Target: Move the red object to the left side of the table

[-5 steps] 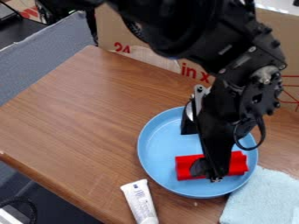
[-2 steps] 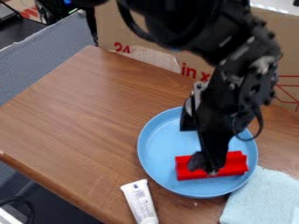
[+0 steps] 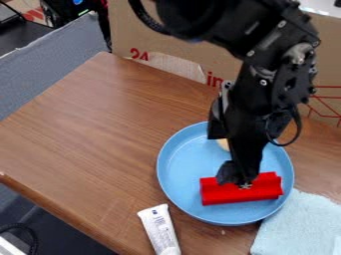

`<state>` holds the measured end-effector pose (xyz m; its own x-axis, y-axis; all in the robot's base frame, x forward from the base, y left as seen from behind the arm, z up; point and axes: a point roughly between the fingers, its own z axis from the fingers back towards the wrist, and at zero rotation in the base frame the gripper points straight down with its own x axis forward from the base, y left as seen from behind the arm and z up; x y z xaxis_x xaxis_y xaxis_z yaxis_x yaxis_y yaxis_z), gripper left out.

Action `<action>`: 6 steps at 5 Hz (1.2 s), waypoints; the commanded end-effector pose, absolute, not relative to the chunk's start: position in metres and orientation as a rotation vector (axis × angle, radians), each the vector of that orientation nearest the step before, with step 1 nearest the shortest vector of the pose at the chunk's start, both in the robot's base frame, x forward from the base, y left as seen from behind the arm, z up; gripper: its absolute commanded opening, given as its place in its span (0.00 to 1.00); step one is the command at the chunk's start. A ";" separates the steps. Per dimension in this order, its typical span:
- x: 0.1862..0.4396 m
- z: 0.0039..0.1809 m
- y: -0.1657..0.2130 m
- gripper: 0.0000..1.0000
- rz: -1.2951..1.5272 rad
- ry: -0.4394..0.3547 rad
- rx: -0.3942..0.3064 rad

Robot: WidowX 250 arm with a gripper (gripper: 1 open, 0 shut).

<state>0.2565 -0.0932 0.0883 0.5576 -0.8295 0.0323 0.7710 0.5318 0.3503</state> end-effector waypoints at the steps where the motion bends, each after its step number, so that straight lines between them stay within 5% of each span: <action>1: 0.263 0.095 -0.103 1.00 -0.955 -0.237 0.309; 4: 0.268 0.111 -0.105 1.00 -0.952 -0.219 0.281; 6: 0.281 0.105 -0.094 1.00 -0.947 -0.227 0.284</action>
<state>0.2763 -0.0947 0.0937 0.5618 -0.8268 0.0290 0.7796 0.5408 0.3158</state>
